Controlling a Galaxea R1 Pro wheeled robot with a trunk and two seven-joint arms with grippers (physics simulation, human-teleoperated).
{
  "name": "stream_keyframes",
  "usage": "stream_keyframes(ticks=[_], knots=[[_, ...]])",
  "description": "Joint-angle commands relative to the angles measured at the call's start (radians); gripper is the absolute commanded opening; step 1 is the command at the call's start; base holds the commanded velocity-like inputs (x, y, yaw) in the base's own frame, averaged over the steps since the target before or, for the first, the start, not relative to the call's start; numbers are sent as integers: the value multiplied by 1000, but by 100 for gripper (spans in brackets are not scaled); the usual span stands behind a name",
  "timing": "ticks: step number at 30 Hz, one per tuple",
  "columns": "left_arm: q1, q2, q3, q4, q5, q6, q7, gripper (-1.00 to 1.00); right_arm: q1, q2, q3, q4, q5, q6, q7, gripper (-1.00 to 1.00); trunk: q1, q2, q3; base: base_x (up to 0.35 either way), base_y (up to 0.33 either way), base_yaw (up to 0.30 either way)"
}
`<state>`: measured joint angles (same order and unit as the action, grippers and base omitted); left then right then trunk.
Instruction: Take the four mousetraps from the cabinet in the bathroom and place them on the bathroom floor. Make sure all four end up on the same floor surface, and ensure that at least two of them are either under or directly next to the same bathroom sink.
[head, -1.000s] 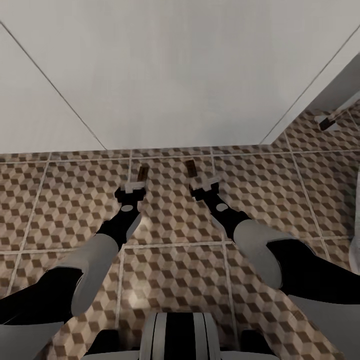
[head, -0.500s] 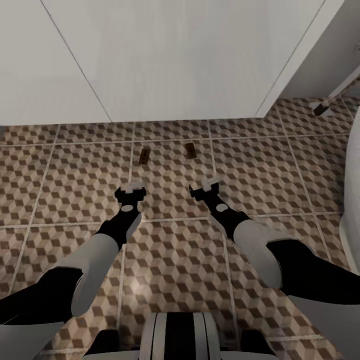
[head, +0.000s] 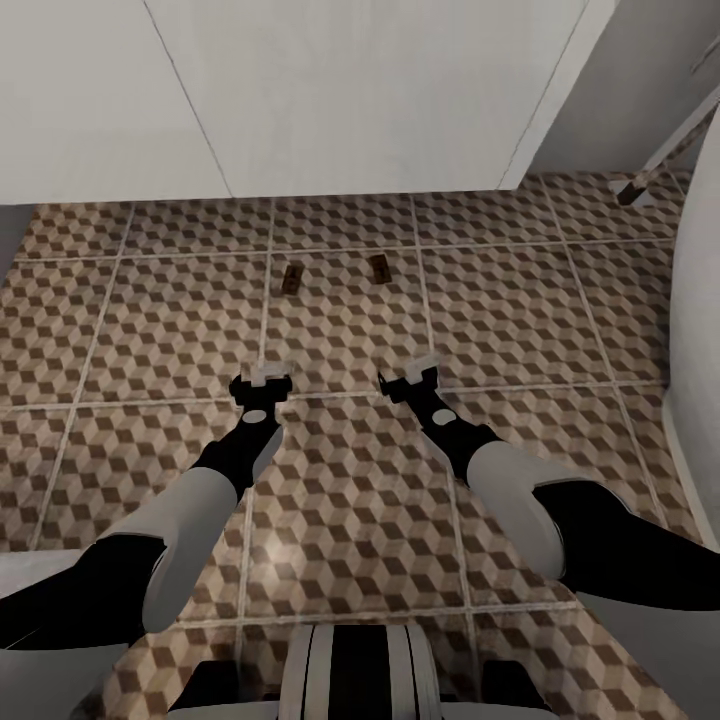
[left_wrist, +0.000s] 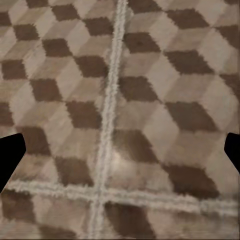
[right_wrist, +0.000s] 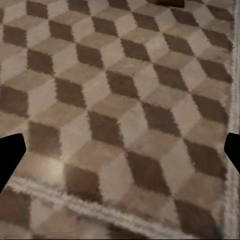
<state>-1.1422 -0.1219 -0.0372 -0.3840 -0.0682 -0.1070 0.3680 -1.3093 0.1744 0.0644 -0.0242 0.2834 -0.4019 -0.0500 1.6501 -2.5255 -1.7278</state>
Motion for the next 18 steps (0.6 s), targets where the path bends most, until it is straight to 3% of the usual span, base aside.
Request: stream_keyframes(ticks=[1,18], knots=[[-1,0,-4,1,-7,0,8,100,0,0,6,1,2,-7,-5,100,-1,0,0,-217,0,0],[1,-1,-4,0,-6,1,9,100,4,0,5,2,2,-32,-5,100,-1,0,0,-49,0,0]])
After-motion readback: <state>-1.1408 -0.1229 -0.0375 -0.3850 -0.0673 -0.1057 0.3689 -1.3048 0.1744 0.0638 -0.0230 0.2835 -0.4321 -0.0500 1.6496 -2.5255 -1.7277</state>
